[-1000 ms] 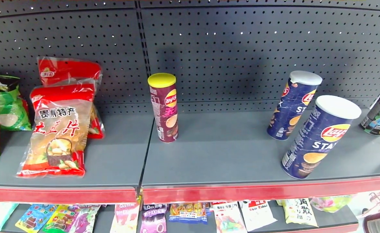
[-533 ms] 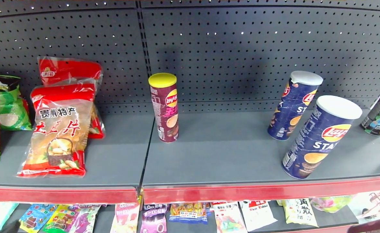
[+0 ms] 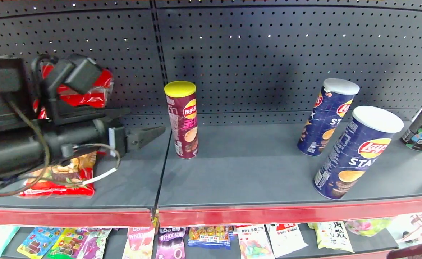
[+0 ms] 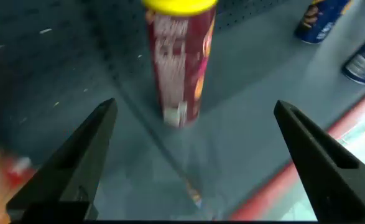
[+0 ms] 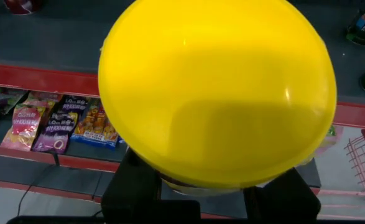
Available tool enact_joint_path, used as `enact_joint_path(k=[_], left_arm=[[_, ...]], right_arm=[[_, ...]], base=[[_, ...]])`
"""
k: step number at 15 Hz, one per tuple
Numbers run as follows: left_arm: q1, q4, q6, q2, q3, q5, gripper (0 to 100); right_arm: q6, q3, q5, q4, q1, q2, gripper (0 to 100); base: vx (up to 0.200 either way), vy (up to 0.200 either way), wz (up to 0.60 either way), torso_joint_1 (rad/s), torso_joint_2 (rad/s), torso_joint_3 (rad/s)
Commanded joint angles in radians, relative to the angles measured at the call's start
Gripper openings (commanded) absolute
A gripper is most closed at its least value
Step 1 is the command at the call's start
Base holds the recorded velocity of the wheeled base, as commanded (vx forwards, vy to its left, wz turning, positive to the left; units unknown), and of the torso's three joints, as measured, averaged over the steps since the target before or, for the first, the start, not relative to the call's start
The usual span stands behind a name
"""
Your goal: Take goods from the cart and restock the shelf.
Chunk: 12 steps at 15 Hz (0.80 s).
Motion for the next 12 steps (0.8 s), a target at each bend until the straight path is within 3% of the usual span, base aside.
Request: enact_joint_path(k=[1, 6, 12], left_arm=[[-0.023, -0.045, 0.003, 0.255, -0.126, -0.003, 100], [-0.023, -0.048, 0.011, 0.409, -0.3, 0.023, 100], [-0.023, -0.046, 0.027, 0.486, -0.402, 0.023, 100]], right_arm=[[0.0, 0.001, 0.0, 0.001, 0.0, 0.004, 0], [0.004, 0.001, 0.0, -0.004, 0.0, 0.03, 0], [0.012, 0.001, 0.0, -0.003, 0.0, 0.034, 0]], base=[[0.0, 0.0, 0.0, 0.0, 0.0, 0.0], [0.0, 0.0, 0.0, 0.0, 0.0, 0.0], [0.0, 0.0, 0.0, 0.0, 0.0, 0.0]])
